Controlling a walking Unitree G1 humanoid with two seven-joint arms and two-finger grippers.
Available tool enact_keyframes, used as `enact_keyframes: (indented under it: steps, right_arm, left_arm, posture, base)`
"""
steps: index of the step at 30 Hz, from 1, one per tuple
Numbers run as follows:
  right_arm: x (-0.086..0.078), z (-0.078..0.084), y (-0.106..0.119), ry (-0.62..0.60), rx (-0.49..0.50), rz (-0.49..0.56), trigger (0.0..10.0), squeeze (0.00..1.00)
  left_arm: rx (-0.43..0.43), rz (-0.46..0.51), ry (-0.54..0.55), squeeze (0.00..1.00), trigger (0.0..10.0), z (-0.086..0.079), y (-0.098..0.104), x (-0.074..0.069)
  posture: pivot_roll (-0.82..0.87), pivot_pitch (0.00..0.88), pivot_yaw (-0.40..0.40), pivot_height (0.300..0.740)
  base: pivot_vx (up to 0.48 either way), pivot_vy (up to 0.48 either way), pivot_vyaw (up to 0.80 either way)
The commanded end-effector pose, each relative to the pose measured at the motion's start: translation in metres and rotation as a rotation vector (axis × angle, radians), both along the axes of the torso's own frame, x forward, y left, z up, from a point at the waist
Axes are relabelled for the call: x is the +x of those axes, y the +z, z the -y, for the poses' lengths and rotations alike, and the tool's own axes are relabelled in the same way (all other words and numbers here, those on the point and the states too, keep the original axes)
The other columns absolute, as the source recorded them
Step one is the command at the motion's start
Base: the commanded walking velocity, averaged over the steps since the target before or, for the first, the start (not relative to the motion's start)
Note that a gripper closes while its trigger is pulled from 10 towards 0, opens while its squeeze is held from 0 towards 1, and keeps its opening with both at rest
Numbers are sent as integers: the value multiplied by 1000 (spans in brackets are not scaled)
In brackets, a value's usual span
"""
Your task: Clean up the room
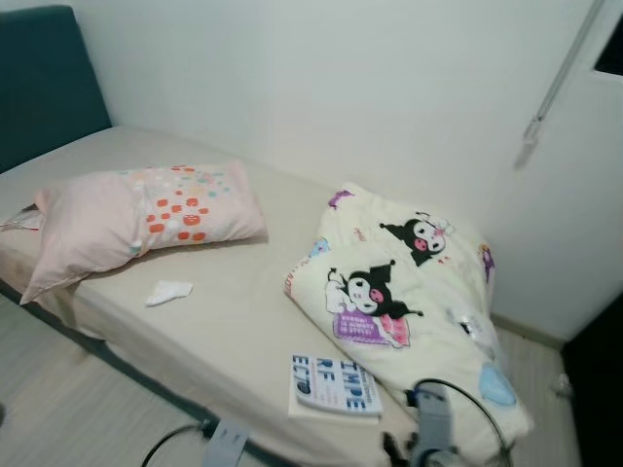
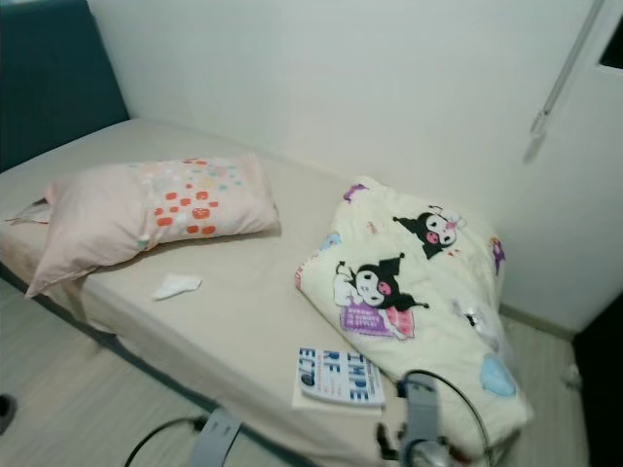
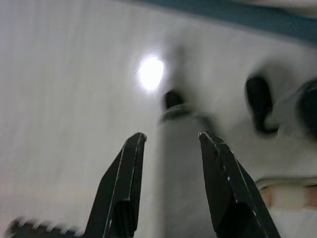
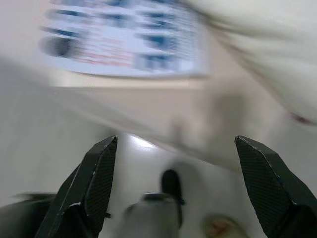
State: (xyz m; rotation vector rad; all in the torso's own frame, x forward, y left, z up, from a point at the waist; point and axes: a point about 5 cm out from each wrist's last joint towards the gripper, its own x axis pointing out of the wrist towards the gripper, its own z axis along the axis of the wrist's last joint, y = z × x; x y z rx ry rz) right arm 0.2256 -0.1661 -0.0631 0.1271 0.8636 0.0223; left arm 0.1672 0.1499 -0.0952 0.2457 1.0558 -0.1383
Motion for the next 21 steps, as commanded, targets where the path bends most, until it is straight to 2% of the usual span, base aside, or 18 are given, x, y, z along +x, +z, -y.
enact_keyframes:
  steps: [1,5,12,14,18,19,20,21]
  right_arm:
    - [-11,15,-5,-58,-5,-37,10000,0]
    - [-5,17,-2,-84,4,-40,10000,0]
    - [11,22,9,-145,61,24,10000,0]
    - [30,28,24,-215,116,108,10000,0]
    - [40,30,32,-257,166,154,10000,0]
    - [48,30,39,-276,207,191,10000,0]
    - [48,30,39,-276,207,191,10000,0]
    - [52,30,42,-283,226,208,10000,0]
  left_arm:
    - [-11,5,6,0,10000,5,1,2]
    - [-9,3,5,0,10000,5,0,1]
    - [-8,5,30,0,10000,5,0,0]
    - [-17,36,108,0,10000,4,0,0]
    - [-34,72,175,0,10000,4,1,0]
    - [-36,130,223,0,10000,-23,10,15]
    - [-36,130,223,0,10000,-23,10,15]
    - [-32,166,246,0,10000,-43,17,26]
  posture:
    - [-96,0,-47,740]
    - [-96,0,-47,740]
    - [-95,0,-47,720]
    - [-97,0,-50,705]
    - [-98,0,-52,690]
    - [-96,0,-54,680]
    - [-96,0,-54,680]
    - [-96,0,-54,675]
  base:
    - [0,0,0]
    - [0,0,0]
    - [0,0,0]
    - [0,0,0]
    - [0,0,0]
    - [0,0,0]
    - [0,0,0]
    - [0,0,0]
